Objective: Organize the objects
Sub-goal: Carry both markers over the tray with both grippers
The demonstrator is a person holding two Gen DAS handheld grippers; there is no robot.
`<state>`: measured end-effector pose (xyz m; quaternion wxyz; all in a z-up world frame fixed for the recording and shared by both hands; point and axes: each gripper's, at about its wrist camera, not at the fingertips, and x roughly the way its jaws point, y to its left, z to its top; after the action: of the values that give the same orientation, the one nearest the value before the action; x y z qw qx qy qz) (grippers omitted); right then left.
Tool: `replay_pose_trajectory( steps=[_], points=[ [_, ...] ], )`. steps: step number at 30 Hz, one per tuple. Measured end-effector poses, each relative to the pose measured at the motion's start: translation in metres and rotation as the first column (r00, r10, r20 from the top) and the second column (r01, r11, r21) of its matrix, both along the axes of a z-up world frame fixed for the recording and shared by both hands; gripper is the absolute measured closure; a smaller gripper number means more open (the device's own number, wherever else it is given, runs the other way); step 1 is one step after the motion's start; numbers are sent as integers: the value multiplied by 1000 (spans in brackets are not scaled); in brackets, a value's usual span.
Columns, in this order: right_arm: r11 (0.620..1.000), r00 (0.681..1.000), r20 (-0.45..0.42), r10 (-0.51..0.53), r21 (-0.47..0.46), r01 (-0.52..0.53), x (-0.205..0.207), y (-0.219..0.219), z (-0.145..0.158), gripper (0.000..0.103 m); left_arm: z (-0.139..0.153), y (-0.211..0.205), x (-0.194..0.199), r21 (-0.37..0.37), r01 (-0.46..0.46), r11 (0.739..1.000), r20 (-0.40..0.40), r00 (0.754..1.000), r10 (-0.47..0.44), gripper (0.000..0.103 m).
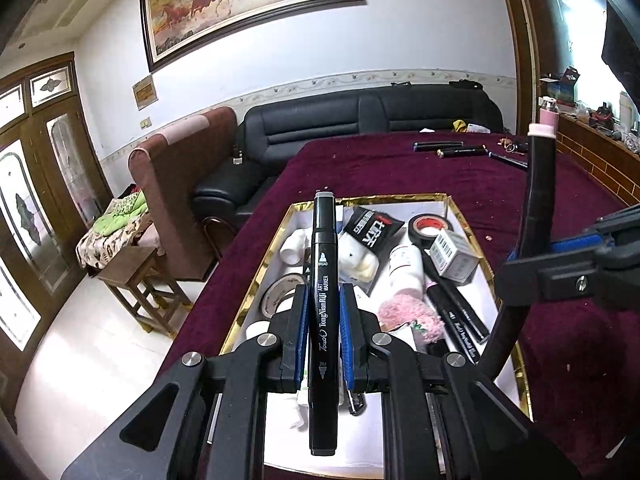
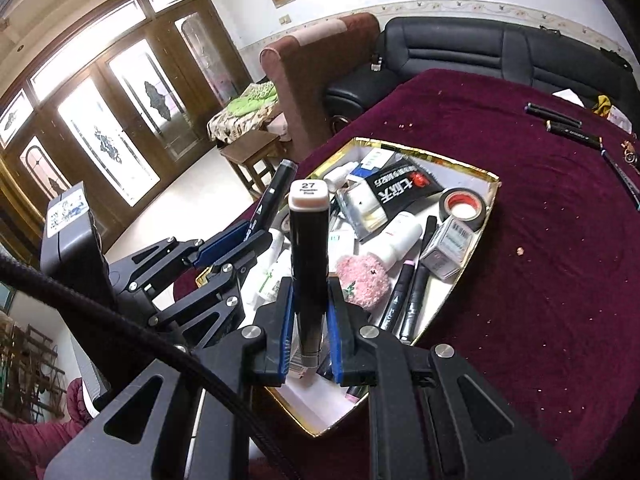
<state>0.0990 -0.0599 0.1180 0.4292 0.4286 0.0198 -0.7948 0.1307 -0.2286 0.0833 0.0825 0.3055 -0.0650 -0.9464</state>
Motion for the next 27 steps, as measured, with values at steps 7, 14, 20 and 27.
replay_pose_trajectory(
  steps=[7, 14, 20, 27],
  points=[
    [1000, 999, 45, 6, 13, -6, -10, -9, -14, 90, -9, -7, -6, -3, -8, 1000, 25, 1000, 8, 91],
    [1000, 995, 100, -5, 20, 3, -29, -16, -30, 90, -18, -16, -15, -10, -20, 1000, 58, 998, 21, 91],
    [1000, 988, 152, -20, 24, 17, -46, -23, -45, 89, -28, -23, -25, -12, -29, 1000, 95, 995, 30, 91],
    [999, 983, 183, -31, 29, 27, -57, -31, -59, 89, -38, -35, -34, 19, -37, 999, 134, 990, 34, 91]
  ],
)
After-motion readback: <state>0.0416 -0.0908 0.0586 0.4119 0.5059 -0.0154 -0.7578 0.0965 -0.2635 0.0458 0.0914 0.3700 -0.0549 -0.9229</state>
